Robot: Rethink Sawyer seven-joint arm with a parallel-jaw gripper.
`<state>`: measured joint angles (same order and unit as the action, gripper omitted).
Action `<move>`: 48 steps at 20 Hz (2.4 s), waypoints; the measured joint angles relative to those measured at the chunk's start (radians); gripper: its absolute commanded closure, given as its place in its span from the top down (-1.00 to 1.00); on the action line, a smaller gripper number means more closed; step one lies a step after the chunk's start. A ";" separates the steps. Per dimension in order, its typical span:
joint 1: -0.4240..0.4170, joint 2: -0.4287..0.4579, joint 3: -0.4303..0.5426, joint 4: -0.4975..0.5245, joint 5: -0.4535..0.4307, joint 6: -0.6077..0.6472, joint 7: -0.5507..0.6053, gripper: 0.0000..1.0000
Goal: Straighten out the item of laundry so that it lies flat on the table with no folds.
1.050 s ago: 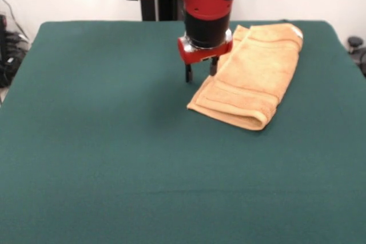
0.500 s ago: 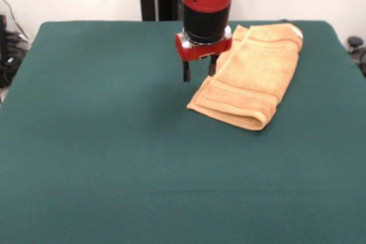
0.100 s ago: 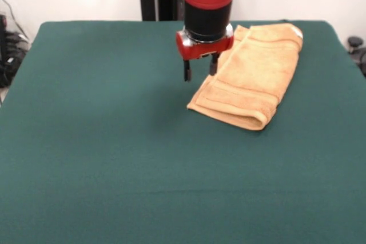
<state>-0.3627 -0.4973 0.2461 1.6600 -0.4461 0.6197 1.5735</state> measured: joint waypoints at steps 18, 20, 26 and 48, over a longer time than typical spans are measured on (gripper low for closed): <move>0.006 0.051 -0.001 -0.009 -0.001 0.000 0.000 1.00; 0.007 0.060 -0.001 -0.011 -0.001 0.000 0.000 1.00; 0.018 0.070 -0.008 -0.028 0.000 0.015 0.000 1.00; 0.064 0.098 -0.037 -0.102 0.013 0.112 0.000 1.00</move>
<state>-0.2987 -0.3992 0.2088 1.5583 -0.4327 0.7319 1.5735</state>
